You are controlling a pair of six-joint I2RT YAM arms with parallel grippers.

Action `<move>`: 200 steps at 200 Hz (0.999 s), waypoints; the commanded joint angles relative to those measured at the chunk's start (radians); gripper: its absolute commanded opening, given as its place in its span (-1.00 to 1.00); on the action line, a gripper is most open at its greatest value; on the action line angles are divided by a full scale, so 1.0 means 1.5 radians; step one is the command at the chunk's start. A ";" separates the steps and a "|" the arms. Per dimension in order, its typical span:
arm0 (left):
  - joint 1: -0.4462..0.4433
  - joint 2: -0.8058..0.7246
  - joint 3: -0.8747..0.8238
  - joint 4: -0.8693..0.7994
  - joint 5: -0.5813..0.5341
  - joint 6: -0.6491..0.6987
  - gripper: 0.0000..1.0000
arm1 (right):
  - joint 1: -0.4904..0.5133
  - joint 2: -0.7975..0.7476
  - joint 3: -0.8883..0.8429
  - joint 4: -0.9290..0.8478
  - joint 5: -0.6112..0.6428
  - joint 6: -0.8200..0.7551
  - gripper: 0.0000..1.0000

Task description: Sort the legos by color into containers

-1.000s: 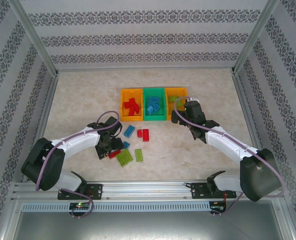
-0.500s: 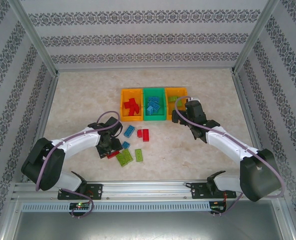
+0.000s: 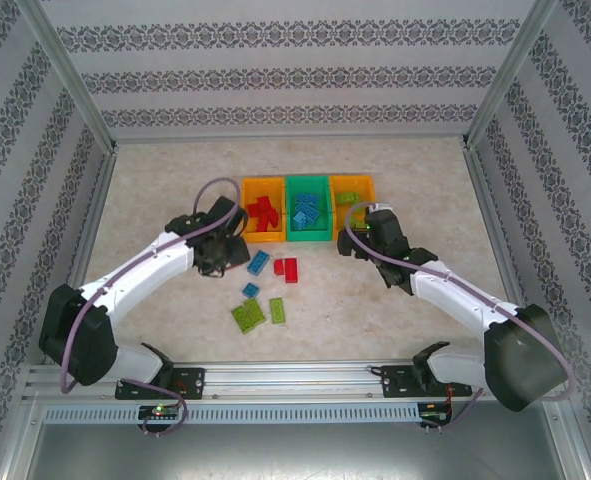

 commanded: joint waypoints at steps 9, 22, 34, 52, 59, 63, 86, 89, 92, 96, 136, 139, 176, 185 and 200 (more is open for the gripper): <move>0.021 0.089 0.145 0.005 -0.049 0.117 0.28 | 0.059 -0.006 -0.016 0.004 0.004 0.044 0.92; 0.029 0.144 0.213 0.016 -0.040 0.146 0.29 | 0.093 0.006 -0.019 0.011 0.006 0.065 0.90; 0.038 0.198 0.272 0.024 -0.018 0.159 0.29 | 0.125 0.024 -0.014 0.007 0.015 0.082 0.90; 0.050 0.273 0.339 0.040 0.002 0.170 0.28 | 0.169 0.059 0.001 0.005 0.022 0.106 0.86; 0.054 0.301 0.367 0.041 0.007 0.173 0.29 | 0.184 0.074 0.007 0.005 0.023 0.114 0.84; 0.056 0.317 0.381 0.041 0.008 0.175 0.29 | 0.193 0.082 0.011 0.005 0.023 0.119 0.83; 0.066 0.391 0.448 0.037 0.022 0.178 0.29 | 0.231 0.125 0.034 0.005 0.031 0.143 0.76; 0.067 0.398 0.455 0.036 0.023 0.178 0.29 | 0.235 0.130 0.036 0.006 0.032 0.146 0.75; 0.068 0.405 0.461 0.036 0.024 0.179 0.29 | 0.238 0.135 0.038 0.007 0.033 0.149 0.74; 0.069 0.414 0.468 0.037 0.024 0.179 0.29 | 0.243 0.142 0.040 0.008 0.033 0.153 0.73; 0.074 0.465 0.514 0.037 0.022 0.180 0.44 | 0.274 0.198 0.072 0.024 0.019 0.167 0.65; 0.074 0.468 0.516 0.037 0.024 0.180 0.46 | 0.275 0.202 0.073 0.024 0.016 0.166 0.64; 0.074 0.467 0.527 0.038 0.027 0.176 0.73 | 0.292 0.258 0.114 0.021 0.000 0.163 0.64; 0.073 0.461 0.525 0.041 0.030 0.175 0.77 | 0.294 0.268 0.121 0.019 -0.003 0.163 0.64; 0.072 0.444 0.516 0.048 0.032 0.172 0.83 | 0.294 0.280 0.134 0.018 -0.004 0.160 0.64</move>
